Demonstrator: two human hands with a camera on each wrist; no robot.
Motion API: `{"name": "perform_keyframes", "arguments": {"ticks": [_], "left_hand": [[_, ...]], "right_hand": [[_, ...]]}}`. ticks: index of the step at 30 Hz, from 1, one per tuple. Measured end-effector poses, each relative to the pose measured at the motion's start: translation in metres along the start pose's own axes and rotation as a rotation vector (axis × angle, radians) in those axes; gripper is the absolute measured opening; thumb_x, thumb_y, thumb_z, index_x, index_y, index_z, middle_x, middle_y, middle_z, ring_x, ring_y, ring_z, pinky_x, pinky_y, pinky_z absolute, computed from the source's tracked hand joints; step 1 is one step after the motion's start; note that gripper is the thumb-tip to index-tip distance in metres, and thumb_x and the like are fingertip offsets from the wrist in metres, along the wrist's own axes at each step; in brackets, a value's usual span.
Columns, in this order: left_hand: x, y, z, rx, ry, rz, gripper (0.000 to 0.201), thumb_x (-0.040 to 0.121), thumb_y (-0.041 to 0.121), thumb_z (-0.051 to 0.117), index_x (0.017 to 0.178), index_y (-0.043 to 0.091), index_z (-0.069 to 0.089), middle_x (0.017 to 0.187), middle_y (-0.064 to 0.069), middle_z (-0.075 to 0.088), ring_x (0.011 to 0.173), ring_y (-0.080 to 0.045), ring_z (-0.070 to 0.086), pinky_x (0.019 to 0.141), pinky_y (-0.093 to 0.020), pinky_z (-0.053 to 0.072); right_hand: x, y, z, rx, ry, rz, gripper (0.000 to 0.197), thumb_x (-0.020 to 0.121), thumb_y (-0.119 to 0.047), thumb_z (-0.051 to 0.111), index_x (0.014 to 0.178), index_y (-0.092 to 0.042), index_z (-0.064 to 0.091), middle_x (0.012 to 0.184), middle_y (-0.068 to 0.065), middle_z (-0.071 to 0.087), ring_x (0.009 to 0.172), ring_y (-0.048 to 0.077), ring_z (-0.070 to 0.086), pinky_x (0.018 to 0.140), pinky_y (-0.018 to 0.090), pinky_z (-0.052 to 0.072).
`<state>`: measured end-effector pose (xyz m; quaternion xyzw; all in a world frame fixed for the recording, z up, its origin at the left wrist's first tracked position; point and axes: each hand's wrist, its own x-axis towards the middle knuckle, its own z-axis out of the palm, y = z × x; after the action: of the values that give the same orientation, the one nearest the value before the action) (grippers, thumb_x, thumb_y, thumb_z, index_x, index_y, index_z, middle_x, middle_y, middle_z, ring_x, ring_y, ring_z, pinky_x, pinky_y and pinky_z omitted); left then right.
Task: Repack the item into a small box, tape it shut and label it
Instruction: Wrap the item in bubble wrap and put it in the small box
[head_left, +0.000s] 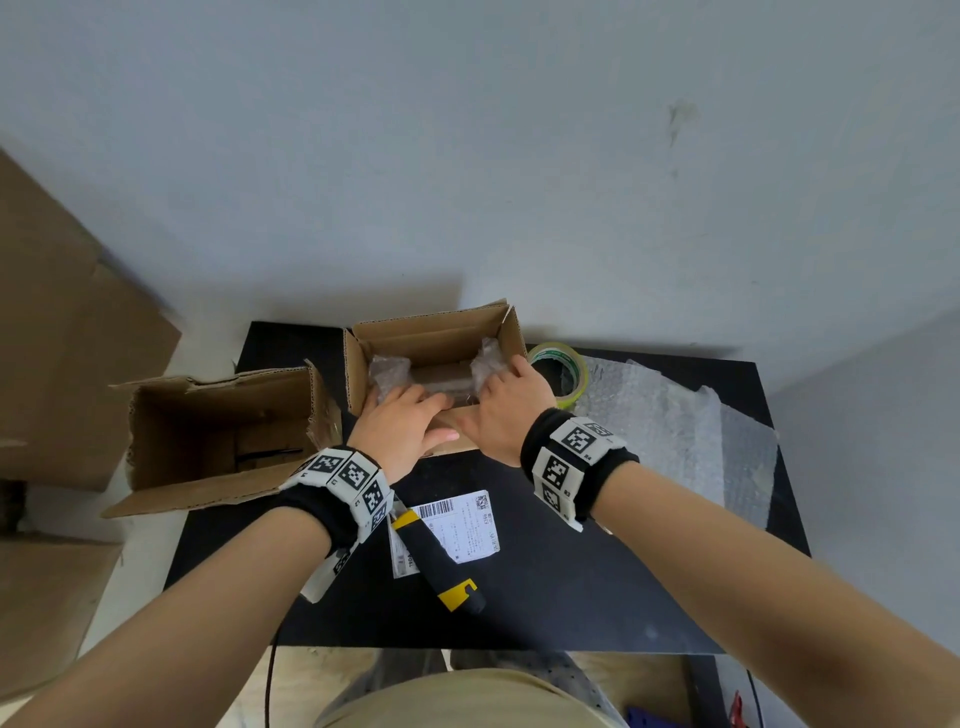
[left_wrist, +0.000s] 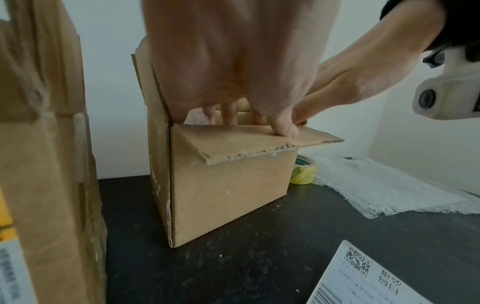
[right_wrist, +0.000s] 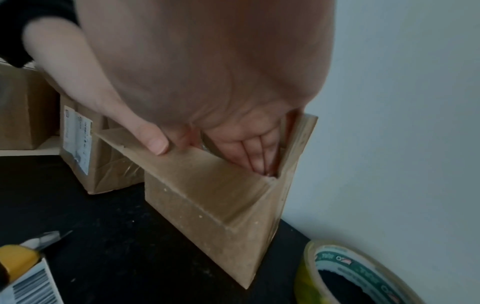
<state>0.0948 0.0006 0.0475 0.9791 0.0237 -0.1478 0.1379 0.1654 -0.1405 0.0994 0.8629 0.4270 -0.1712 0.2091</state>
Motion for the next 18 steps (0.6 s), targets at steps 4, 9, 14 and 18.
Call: {"name": "perform_keyframes", "arguments": {"ticks": [4,9,14,18], "left_hand": [[0.000,0.000,-0.001,0.041,0.026,-0.018,0.048,0.093,0.052,0.041,0.134,0.027,0.045,0.141,-0.005,0.037,0.132,-0.025,0.033,0.110,-0.044,0.029],[-0.006,0.004,0.003,0.174,0.146,-0.159,0.058,0.089,0.059,0.041,0.135,0.024,0.043,0.145,-0.014,0.028,0.132,-0.029,0.028,0.103,-0.039,0.035],[-0.007,0.005,0.007,0.160,0.125,-0.186,0.066,0.092,0.058,0.034,0.139,0.012,0.038,0.135,-0.014,0.041,0.124,-0.028,0.039,0.098,-0.035,0.038],[-0.005,0.001,0.009,0.151,0.120,-0.176,0.070,0.091,0.061,0.032,0.137,0.008,0.038,0.126,-0.014,0.053,0.118,-0.027,0.048,0.096,-0.034,0.040]], "right_hand": [[0.019,-0.002,0.013,0.108,-0.078,0.060,0.074,0.095,-0.058,0.006,0.146,-0.009,0.030,0.156,0.014,0.018,0.146,0.024,0.007,0.118,0.045,-0.002],[0.026,0.005,0.019,0.229,0.011,0.045,0.075,0.094,-0.060,0.018,0.140,-0.005,0.040,0.151,0.016,0.030,0.139,0.026,0.028,0.117,0.040,0.016],[0.021,0.009,0.035,0.281,0.221,0.053,0.074,0.091,-0.059,0.033,0.141,-0.005,0.034,0.138,0.010,0.045,0.127,0.025,0.042,0.114,0.036,0.020],[0.021,0.013,0.043,0.165,0.190,0.055,0.091,0.082,-0.066,0.000,0.138,-0.007,0.040,0.140,0.007,0.048,0.134,0.021,0.036,0.117,0.041,0.000]]}}
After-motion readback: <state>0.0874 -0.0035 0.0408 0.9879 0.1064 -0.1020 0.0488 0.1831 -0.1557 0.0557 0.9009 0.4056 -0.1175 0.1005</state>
